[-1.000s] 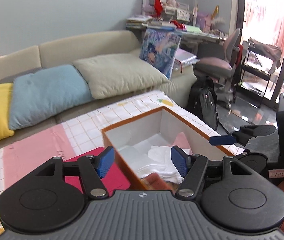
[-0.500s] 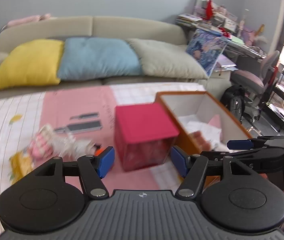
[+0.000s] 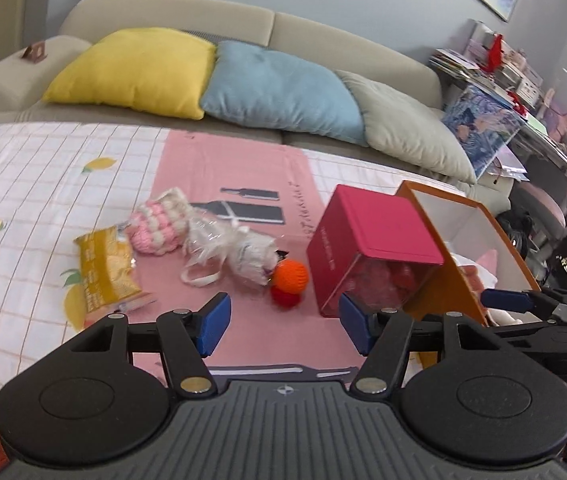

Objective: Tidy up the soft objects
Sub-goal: 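Move both tools back toward the orange ball and yellow snack bag, then grasp the orange crochet ball with the right tool while the left tool grasps the yellow snack bag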

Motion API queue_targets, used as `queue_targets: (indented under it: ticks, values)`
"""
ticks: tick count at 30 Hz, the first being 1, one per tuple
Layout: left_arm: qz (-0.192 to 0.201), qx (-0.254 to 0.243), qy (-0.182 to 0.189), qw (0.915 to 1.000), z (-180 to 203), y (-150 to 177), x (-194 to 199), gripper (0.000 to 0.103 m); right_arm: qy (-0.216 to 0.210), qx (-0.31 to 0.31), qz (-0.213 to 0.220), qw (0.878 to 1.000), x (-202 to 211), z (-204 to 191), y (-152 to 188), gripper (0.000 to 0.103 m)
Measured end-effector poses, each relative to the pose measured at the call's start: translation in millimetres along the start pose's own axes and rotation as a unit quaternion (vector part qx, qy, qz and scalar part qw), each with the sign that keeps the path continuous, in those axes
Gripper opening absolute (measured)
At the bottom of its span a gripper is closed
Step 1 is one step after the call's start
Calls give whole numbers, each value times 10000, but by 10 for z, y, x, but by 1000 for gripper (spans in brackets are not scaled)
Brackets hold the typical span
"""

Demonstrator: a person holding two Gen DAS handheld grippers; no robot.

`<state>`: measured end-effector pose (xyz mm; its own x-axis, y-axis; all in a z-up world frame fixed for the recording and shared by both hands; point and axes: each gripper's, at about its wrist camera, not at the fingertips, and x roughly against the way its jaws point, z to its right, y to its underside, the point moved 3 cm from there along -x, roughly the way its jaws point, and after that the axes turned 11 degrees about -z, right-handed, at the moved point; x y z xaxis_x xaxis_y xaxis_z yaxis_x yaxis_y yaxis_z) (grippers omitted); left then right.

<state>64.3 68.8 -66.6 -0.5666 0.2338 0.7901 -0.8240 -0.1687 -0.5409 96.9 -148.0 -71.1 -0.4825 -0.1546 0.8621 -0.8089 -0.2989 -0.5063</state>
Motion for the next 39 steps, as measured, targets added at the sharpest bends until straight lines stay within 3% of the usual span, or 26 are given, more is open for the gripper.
queue_targets:
  ticks: [6, 8, 9, 12, 14, 18, 20, 24, 27, 30, 33, 39]
  values:
    - [-155, 383, -43, 9991, -211, 5, -92, 72, -320, 261, 47, 9991, -172, -267, -120, 83]
    - [-158, 495, -156, 9985, -305, -20, -127, 72, -415, 363, 3, 9985, -242, -356, -158, 81]
    - [-142, 534, -219, 9982, -353, -33, -135, 72, -415, 415, -5, 9983, -278, -409, -173, 73]
    - [-40, 679, -552, 9962, -521, -93, -179, 72, -481, 589, -62, 9971, -390, -557, -220, 68]
    - [-38, 813, -739, 9939, -652, -130, -230, 74, -470, 655, -33, 9967, -462, -624, -243, 68]
    - [-141, 1016, -825, 9913, -834, -170, -344, 74, -222, 1077, 29, 9939, -661, -814, -301, 53]
    - [-160, 1025, -851, 9910, -870, -179, -386, 74, -130, 1372, 99, 9904, -740, -920, -315, 51]
    - [-210, 941, -935, 9909, -900, -173, -451, 74, 399, 2073, 269, 9771, -953, -1128, -349, 50]
    - [-255, 855, -1033, 9906, -920, -167, -506, 74, 999, 2694, 232, 9576, -1178, -1244, -371, 50]
    - [-263, 800, -1124, 9901, -968, -174, -570, 75, 1291, 3157, 164, 9399, -1344, -1311, -378, 50]
    - [-198, 773, -1264, 9888, -1027, -208, -637, 84, 1640, 3584, 184, 9189, -1455, -1372, -371, 50]
    - [-130, 880, -1534, 9842, -1189, -322, -823, 86, 1678, 3695, -29, 9140, -1596, -1363, -358, 50]
